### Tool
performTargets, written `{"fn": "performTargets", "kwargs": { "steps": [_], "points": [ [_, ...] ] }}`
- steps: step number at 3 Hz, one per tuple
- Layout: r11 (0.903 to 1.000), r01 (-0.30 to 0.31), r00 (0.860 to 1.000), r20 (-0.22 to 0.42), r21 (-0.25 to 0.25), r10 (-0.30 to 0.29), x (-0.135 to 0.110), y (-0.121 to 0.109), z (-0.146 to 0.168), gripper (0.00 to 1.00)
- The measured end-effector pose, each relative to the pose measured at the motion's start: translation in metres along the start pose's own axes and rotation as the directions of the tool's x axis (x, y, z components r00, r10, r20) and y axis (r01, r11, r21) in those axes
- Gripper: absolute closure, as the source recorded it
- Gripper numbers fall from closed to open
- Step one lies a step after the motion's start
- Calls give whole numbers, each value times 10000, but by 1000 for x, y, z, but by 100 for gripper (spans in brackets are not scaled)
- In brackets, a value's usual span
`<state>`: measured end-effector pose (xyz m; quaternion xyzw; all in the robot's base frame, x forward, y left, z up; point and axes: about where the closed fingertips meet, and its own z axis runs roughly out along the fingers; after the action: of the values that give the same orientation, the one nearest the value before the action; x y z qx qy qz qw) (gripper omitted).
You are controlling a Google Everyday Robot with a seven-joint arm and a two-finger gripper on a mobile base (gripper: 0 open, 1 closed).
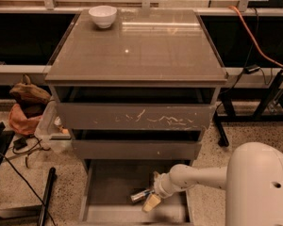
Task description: Pick redbull can from bottom drawer and place on counter
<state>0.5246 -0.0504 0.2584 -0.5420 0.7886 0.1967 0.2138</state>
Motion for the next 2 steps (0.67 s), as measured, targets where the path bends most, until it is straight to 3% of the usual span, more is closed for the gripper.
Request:
{"fn": "performTargets", "kwargs": {
  "steps": [2],
  "points": [
    [9998,180,9984,530,-48,-178,9,-36,66,0]
  ]
}}
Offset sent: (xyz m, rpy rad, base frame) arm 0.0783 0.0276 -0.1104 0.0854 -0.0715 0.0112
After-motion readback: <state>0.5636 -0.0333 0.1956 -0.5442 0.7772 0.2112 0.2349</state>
